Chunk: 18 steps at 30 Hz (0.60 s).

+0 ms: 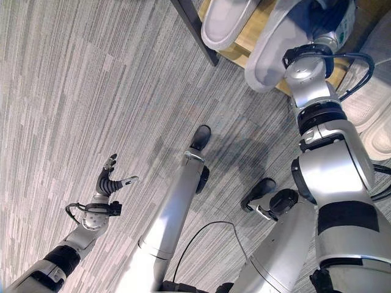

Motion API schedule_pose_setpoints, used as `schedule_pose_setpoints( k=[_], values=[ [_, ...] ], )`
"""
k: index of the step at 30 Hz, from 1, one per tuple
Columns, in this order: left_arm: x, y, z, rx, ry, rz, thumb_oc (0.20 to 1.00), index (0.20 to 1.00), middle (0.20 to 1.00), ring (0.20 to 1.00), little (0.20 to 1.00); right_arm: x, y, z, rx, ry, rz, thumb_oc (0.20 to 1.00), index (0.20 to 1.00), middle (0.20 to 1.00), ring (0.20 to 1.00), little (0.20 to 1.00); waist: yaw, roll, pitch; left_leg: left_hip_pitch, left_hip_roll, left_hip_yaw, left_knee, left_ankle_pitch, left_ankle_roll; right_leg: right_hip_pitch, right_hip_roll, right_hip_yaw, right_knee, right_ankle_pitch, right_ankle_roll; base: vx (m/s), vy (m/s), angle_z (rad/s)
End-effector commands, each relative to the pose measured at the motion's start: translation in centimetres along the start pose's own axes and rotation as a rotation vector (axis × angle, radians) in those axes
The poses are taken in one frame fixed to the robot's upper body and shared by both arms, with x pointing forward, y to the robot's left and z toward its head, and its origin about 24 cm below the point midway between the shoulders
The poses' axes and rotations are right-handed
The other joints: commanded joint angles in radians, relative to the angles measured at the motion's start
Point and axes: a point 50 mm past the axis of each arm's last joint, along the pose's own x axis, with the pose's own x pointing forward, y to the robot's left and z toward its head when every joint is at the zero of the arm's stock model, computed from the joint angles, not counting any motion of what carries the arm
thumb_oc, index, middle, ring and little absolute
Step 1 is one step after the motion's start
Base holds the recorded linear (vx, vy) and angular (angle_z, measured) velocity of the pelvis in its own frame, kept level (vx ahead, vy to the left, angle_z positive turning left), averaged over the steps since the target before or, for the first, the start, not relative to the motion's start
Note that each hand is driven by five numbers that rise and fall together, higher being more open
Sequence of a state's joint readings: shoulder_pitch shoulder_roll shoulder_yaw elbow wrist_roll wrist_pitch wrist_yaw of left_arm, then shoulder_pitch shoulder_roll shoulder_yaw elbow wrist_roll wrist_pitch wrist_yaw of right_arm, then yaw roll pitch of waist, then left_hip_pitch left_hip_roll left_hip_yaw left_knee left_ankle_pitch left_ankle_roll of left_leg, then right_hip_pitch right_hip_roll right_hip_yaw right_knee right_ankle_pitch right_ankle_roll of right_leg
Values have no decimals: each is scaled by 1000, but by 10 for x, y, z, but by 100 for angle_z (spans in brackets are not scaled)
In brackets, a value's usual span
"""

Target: Arrange the slippers neatly on the shoe rack.

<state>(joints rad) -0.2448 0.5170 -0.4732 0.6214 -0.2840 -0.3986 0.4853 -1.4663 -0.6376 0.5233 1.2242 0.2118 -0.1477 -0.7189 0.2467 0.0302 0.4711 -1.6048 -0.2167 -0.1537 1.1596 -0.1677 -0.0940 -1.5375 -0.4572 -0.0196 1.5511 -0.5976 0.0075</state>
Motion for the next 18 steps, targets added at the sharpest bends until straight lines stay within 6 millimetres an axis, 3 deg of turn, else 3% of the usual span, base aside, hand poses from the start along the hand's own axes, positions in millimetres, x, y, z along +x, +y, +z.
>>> schedule_pose_setpoints(
  k=[1,9,12,16,18],
  values=[
    [-8,11,-16,-47,75,66,1000,1000,1000,1000,1000,17,-11,48,35,-146,-38,1000,1000,1000,1000,1000,-13,28,49,35,36,-18,67,-182,20,84,81,40,-128,116,68,-24,25,4],
    [-19,13,-44,10,204,74,1000,1000,1000,1000,1000,24,-20,61,194,-135,-73,1000,1000,1000,1000,1000,-21,20,49,35,43,-22,21,-149,13,78,86,34,-154,129,70,-20,-1,4],
    [-22,14,-57,72,263,91,1000,1000,1000,1000,1000,21,-21,72,332,-150,-103,1000,1000,1000,1000,1000,-29,16,49,35,45,-20,0,-136,10,72,89,36,-163,132,69,0,0,0],
    [-22,12,-58,118,264,99,1000,1000,1000,1000,1000,16,-26,83,446,-200,-153,1000,1000,1000,1000,1000,-37,10,49,35,46,-24,-11,-128,7,66,94,36,-165,132,67,0,0,0],
    [-20,10,-54,135,240,113,1000,1000,1000,1000,1000,15,-38,81,486,-234,-217,1000,1000,1000,1000,1000,-44,13,49,35,40,-29,-23,-118,3,58,94,33,-164,131,69,-18,-1,0]
  ],
)
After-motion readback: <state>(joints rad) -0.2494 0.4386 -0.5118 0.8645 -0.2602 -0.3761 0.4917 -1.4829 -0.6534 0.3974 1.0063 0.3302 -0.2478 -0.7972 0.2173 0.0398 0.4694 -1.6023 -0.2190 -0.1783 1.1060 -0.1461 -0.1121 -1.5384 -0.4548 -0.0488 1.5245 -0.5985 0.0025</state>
